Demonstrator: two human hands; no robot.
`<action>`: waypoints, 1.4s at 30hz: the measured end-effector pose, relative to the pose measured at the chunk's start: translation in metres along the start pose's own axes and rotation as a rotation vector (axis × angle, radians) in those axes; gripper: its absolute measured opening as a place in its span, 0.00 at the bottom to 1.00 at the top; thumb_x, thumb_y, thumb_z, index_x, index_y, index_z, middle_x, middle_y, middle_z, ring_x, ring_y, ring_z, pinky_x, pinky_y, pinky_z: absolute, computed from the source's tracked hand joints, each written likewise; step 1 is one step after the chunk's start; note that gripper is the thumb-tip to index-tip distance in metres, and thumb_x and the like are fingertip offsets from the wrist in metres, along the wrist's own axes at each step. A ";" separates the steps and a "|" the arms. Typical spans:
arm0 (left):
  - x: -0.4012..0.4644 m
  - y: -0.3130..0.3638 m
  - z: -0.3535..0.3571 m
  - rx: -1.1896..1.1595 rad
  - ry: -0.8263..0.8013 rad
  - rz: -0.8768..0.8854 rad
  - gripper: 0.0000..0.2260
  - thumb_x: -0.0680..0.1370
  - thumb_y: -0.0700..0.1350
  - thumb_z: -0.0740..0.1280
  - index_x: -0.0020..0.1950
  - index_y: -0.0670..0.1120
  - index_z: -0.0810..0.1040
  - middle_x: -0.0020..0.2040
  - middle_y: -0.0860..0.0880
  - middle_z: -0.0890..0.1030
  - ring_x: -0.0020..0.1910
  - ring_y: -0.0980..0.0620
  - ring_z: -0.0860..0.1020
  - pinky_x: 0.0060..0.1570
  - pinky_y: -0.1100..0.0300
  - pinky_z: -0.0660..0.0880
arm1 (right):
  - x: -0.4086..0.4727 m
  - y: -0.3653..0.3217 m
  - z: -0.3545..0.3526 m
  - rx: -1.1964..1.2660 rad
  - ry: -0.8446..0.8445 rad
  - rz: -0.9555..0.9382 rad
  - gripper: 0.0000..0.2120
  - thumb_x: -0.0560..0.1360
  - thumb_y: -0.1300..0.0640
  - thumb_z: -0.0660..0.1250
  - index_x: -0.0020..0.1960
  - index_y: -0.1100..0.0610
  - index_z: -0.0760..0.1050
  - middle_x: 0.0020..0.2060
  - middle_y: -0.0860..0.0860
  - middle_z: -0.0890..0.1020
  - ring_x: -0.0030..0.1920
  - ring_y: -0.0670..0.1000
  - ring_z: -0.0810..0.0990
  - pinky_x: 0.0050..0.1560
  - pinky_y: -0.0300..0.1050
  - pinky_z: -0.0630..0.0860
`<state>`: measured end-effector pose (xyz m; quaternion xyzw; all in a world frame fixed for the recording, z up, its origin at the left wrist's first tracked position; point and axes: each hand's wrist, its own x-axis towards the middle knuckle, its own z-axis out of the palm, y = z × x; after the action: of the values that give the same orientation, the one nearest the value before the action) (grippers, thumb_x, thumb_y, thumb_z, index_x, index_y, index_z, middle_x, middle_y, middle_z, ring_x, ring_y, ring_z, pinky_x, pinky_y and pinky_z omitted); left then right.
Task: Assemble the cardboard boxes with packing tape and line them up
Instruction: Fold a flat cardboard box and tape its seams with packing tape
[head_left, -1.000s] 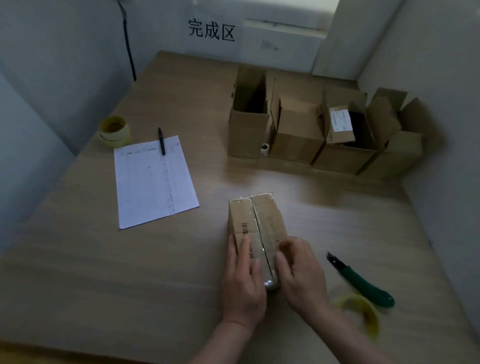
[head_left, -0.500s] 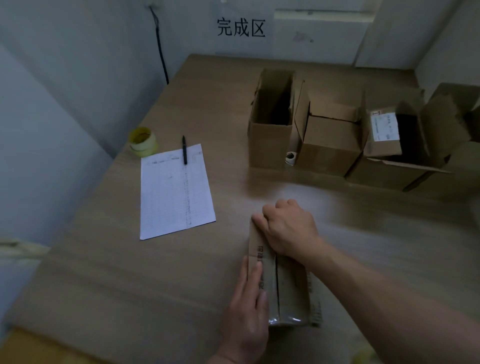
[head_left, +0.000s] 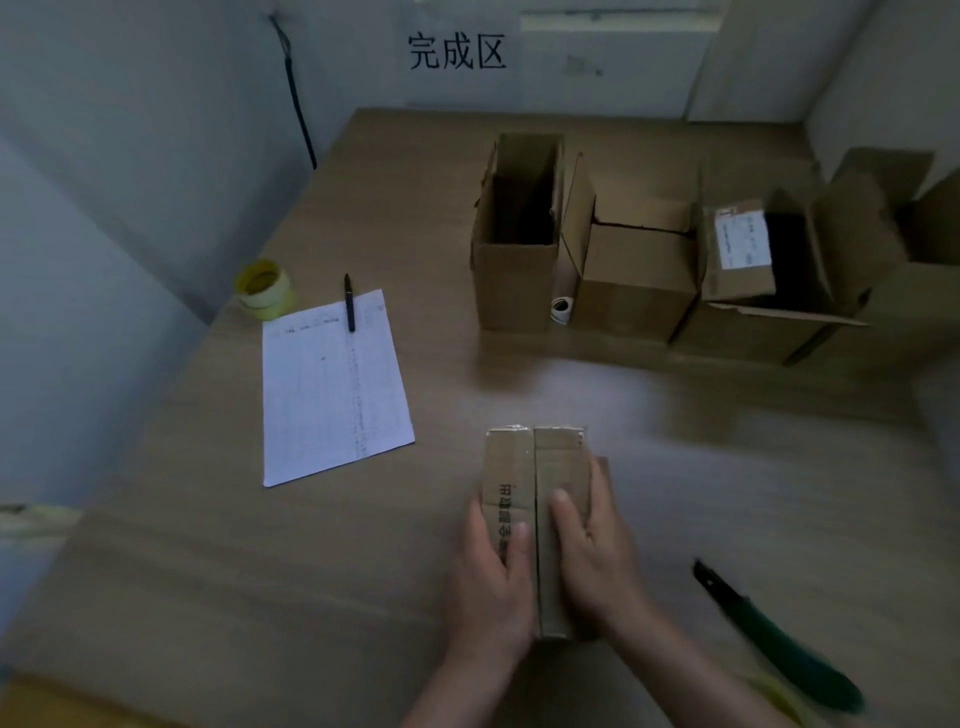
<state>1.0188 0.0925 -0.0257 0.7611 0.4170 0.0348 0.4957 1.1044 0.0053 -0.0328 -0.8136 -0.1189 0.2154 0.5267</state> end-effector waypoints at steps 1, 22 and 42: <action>0.000 0.001 0.003 0.072 0.027 0.030 0.21 0.81 0.55 0.60 0.73 0.53 0.65 0.62 0.55 0.78 0.61 0.50 0.77 0.54 0.61 0.72 | -0.002 0.001 0.003 0.028 0.035 0.012 0.15 0.82 0.48 0.57 0.68 0.39 0.64 0.56 0.42 0.79 0.55 0.45 0.80 0.57 0.53 0.78; 0.053 0.026 -0.088 -0.303 -0.593 -0.082 0.27 0.73 0.67 0.62 0.63 0.49 0.74 0.55 0.49 0.82 0.52 0.49 0.81 0.45 0.52 0.80 | -0.043 -0.051 0.006 0.500 0.083 0.381 0.19 0.79 0.37 0.56 0.62 0.45 0.75 0.57 0.51 0.83 0.58 0.56 0.80 0.60 0.63 0.77; 0.026 0.168 0.104 -0.118 -0.680 0.114 0.04 0.80 0.46 0.64 0.51 0.52 0.78 0.51 0.48 0.83 0.51 0.46 0.81 0.52 0.44 0.80 | 0.010 -0.019 -0.262 -0.191 0.475 0.283 0.08 0.79 0.58 0.64 0.42 0.56 0.78 0.36 0.54 0.81 0.38 0.56 0.80 0.34 0.50 0.76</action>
<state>1.1853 0.0075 0.0444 0.7211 0.1822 -0.1690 0.6467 1.2379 -0.1934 0.0747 -0.8957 0.1026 0.0782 0.4256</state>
